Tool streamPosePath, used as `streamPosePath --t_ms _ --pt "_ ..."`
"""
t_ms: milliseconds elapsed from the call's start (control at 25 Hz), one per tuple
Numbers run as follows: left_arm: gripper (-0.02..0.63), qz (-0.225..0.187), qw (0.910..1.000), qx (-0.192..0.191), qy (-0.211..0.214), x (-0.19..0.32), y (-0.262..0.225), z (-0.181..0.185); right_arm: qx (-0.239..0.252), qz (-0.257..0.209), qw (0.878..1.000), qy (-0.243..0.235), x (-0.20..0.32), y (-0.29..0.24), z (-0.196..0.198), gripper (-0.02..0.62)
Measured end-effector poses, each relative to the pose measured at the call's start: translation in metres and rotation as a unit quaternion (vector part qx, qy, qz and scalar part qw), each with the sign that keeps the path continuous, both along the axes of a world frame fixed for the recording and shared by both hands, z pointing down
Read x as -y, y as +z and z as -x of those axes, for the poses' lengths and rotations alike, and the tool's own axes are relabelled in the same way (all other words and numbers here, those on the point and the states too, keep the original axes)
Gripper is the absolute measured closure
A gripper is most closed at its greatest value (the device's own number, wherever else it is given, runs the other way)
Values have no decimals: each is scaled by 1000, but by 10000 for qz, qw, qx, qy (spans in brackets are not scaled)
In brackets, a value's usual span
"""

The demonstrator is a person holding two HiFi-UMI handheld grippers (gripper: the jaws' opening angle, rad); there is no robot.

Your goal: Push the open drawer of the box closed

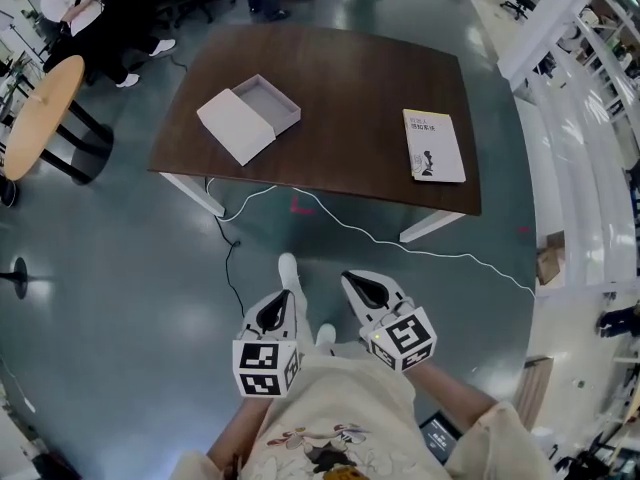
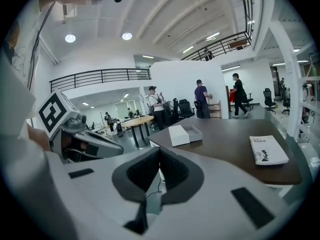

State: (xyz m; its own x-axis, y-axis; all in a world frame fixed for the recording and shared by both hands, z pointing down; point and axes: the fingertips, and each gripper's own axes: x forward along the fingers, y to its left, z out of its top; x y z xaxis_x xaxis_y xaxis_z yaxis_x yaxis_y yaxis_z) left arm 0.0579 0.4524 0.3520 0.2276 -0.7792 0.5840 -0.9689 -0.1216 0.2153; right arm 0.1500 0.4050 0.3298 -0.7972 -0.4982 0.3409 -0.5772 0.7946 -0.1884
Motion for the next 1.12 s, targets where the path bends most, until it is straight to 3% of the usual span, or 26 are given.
streamPosePath --t_ms 280,640,1120 --pt "601 72 9998 -66 176 94 20 37 -219 92 9997 4 84 22 35 589" --pt "601 362 9966 -125 723 244 22 109 -623 283 9974 214 219 35 100 589" --pt "601 583 9910 -173 1191 360 31 169 -736 521 9950 427 319 43 166 589"
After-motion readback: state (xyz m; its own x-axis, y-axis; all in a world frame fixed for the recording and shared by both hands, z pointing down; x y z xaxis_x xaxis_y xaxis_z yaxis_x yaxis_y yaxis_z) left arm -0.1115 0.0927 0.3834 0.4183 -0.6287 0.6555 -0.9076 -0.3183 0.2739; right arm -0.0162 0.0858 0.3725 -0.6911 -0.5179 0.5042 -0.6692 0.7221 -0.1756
